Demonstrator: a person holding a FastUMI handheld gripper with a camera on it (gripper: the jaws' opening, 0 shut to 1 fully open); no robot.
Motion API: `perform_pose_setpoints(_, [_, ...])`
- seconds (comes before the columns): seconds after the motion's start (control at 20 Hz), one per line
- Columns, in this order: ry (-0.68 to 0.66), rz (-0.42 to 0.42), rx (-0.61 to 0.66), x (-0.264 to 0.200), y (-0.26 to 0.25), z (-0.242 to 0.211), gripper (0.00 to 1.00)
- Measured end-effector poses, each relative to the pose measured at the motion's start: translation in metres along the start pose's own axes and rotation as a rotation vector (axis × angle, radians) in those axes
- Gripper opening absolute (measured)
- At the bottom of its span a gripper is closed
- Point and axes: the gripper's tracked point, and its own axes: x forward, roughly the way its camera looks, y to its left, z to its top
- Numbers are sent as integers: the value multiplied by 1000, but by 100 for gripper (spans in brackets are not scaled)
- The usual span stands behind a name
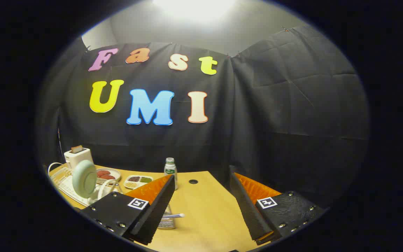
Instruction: Take the plate from the dish rack, then take the spoon from the basket and place it into the plate.
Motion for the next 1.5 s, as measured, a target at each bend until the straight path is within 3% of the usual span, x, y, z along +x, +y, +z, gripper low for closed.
perform_pose_setpoints(0.4, [117,321,93,-3,204,-5,97])
perform_pose_setpoints(0.55, [158,395,117,9,257,-15,97])
perform_pose_setpoints(0.85, [326,414,105,37,320,-61,98])
perform_pose_setpoints(1.15, [444,388,145,74,351,-95,97])
perform_pose_setpoints(1.25, [485,381,155,84,357,-107,84])
perform_pose_setpoints(1.35, [540,389,159,87,363,-121,81])
perform_pose_setpoints(1.4, [563,401,156,87,365,-125,75])
perform_pose_setpoints(1.5, [613,400,137,89,366,-138,53])
